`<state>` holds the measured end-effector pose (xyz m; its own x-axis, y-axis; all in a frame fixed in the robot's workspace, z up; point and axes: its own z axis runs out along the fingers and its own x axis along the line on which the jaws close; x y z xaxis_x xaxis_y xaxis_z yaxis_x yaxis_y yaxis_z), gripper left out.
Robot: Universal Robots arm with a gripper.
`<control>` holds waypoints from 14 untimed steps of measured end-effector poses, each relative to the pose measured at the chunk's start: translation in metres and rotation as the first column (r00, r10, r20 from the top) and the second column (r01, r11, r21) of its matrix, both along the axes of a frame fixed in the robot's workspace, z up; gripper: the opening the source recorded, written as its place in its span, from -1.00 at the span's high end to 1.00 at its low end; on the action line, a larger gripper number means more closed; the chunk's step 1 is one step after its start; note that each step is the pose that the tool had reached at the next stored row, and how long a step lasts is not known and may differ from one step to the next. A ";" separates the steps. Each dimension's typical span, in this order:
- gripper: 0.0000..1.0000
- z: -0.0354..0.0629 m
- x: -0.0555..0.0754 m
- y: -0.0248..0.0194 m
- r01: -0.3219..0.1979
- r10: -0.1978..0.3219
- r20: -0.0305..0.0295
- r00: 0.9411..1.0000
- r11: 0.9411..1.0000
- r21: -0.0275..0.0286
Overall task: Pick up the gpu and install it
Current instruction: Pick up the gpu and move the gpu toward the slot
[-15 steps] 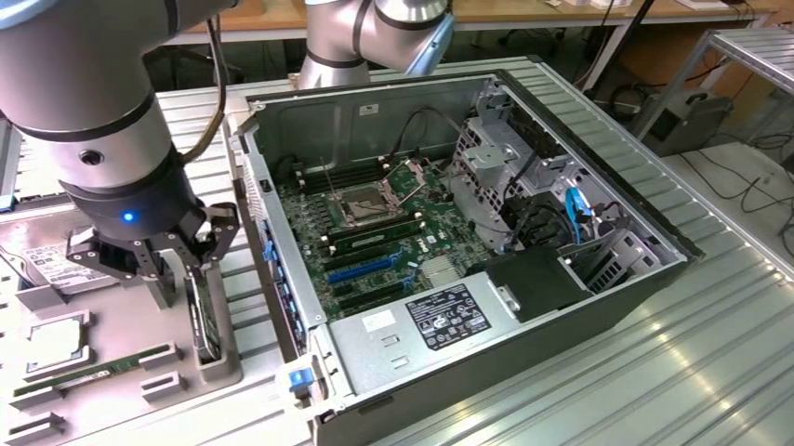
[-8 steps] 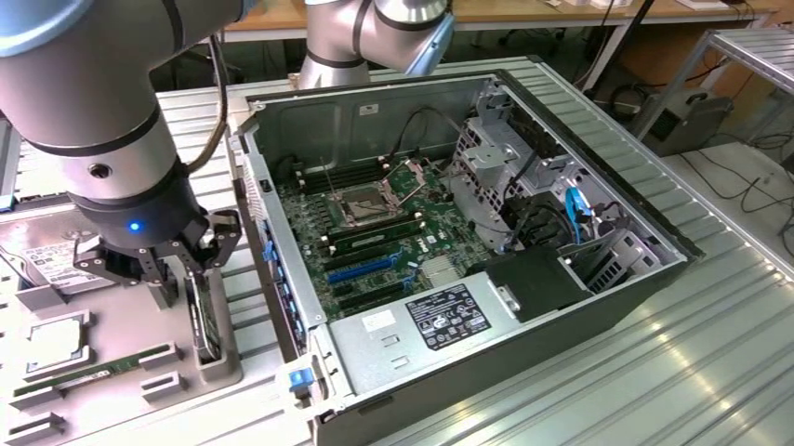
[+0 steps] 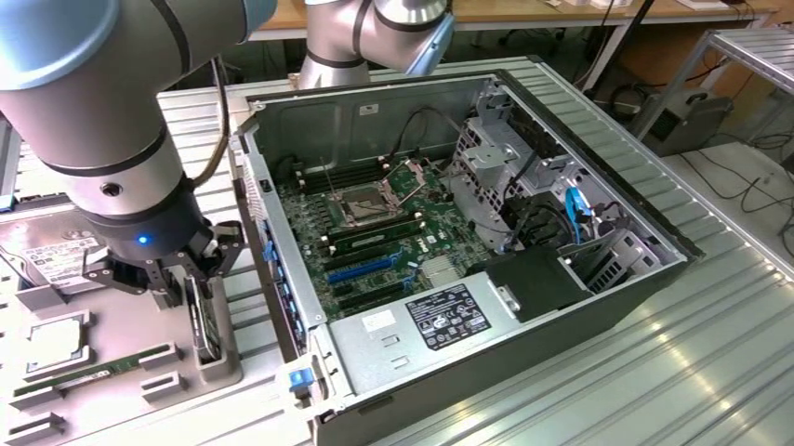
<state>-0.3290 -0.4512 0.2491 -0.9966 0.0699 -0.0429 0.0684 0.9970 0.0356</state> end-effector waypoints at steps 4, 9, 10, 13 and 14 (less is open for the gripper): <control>0.28 -0.0022 0.000 0.0000 0.000 0.000 0.006 1.000 1.000 0.000; 0.28 -0.0032 0.000 0.0000 0.000 0.000 0.007 1.000 1.000 0.000; 0.28 -0.0036 0.000 0.0000 0.000 0.000 0.007 1.000 1.000 0.000; 0.30 -0.0047 0.000 0.0000 0.000 0.000 0.006 1.000 1.000 0.000; 0.30 -0.0048 0.000 0.0000 0.000 0.000 0.007 1.000 1.000 0.000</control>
